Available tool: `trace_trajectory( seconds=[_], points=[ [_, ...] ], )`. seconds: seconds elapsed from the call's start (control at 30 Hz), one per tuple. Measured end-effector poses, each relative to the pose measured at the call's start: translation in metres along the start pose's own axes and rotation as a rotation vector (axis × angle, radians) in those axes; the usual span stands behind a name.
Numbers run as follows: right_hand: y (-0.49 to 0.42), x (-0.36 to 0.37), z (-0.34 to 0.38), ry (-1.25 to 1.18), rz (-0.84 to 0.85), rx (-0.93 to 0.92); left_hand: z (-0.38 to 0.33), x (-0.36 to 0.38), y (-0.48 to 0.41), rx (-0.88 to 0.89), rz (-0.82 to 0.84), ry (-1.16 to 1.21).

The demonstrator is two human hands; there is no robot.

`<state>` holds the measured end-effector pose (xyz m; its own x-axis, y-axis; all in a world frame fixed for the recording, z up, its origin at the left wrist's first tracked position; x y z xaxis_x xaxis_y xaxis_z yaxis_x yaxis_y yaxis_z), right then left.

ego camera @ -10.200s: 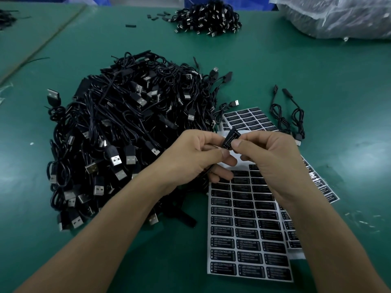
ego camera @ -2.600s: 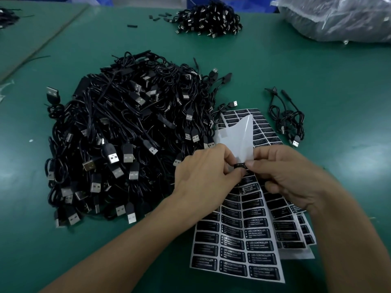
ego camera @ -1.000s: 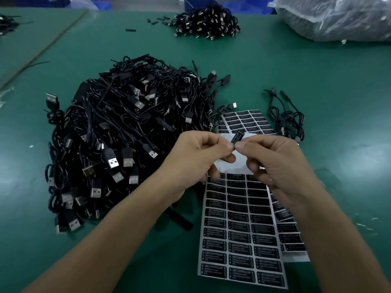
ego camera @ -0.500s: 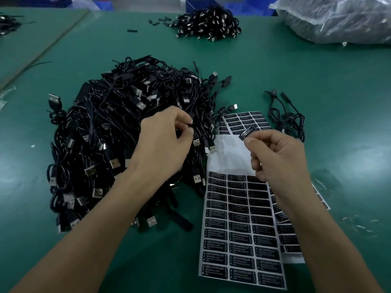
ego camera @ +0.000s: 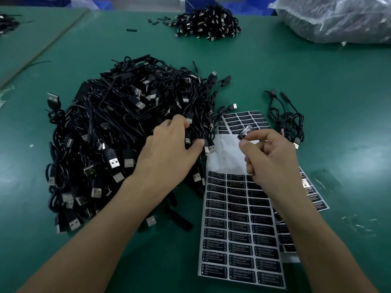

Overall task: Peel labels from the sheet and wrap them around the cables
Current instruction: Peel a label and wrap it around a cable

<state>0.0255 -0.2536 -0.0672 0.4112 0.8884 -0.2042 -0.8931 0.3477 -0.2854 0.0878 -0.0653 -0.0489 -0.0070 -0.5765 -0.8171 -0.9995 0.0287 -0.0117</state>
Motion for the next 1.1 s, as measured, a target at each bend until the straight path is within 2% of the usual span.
trace_trajectory(
  seconds=[0.3,0.43,0.57,0.7,0.87,1.03,1.1],
  points=[
    [0.002,0.006,-0.006,0.092,0.056,-0.041,-0.005,-0.010,-0.007,0.024,-0.042,0.079],
    [0.002,0.007,-0.008,0.125,0.062,-0.061,-0.028,-0.015,-0.021,0.068,-0.103,-0.078],
    [0.003,0.008,-0.012,0.127,0.073,-0.058,-0.044,-0.012,-0.042,0.046,-0.142,-0.345],
    [0.004,0.009,-0.014,0.172,0.081,-0.079,-0.043,-0.009,-0.053,-0.011,-0.105,-0.453],
    [0.004,0.010,-0.015,0.201,0.077,-0.074,-0.037,-0.025,-0.047,0.033,-0.160,-0.253],
    [0.003,0.009,-0.015,0.242,0.080,-0.098,-0.035,-0.066,-0.018,0.109,-0.303,0.327],
    [0.002,0.009,-0.015,0.246,0.078,-0.086,-0.030,-0.084,-0.002,0.089,-0.351,0.418]
  ],
)
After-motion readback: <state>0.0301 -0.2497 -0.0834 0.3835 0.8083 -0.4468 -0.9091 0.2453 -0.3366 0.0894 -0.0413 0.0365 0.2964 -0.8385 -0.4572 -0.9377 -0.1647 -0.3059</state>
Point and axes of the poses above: each hand's wrist, its own y-axis away from the middle knuckle, its own x-axis out of the palm, z = x × y, the point moved 3 cm from there along -y, towards the middle knuckle, and after that the axes turned 13 degrees about -x, right-handed, at the moved point
